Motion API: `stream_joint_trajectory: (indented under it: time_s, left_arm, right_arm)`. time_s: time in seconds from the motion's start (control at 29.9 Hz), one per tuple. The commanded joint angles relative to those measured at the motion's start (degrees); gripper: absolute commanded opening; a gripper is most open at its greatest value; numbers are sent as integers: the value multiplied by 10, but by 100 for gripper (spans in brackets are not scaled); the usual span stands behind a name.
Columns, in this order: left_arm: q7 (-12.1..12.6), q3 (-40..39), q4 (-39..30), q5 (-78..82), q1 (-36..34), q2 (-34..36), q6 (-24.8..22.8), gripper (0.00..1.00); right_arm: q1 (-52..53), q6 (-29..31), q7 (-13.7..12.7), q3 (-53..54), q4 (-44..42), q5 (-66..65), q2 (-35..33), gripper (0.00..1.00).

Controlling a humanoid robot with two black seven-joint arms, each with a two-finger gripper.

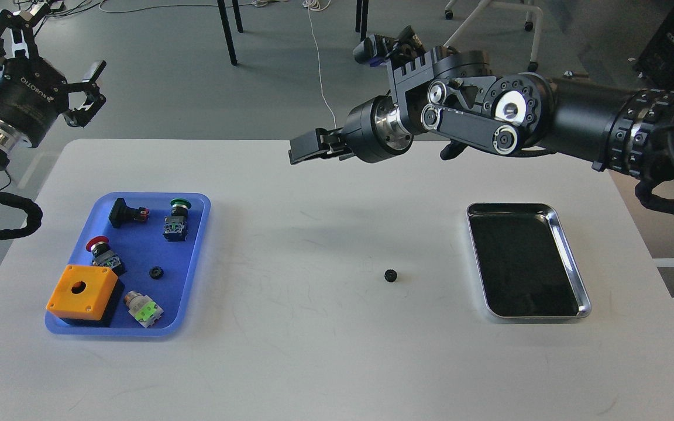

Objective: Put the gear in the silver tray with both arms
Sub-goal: 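Raise the left arm away and bring the right gripper toward the gear, then lower the right gripper onto the black gear and close on it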

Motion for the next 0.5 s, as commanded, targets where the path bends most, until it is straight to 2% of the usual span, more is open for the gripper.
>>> stream_joint_trajectory:
  time_s: [0.0, 0.2, 0.3, 0.47]
  left_arm:
    - [3, 0, -1, -13, 0, 11, 0, 98]
    - [1, 0, -1, -14, 0, 21, 0, 98]
    - [1, 0, -1, -13, 1, 21, 0, 98]
    - [2, 1, -2, -13, 3, 21, 0, 98]
  right_arm:
    - [2, 0, 17, -55, 33, -79, 2, 99]
    - [1, 0, 57, -118, 58, -184, 2, 97]
    - [-4, 0, 77, -144, 70, -200, 2, 94]
    - [-26, 0, 94, -168, 79, -199, 2, 90]
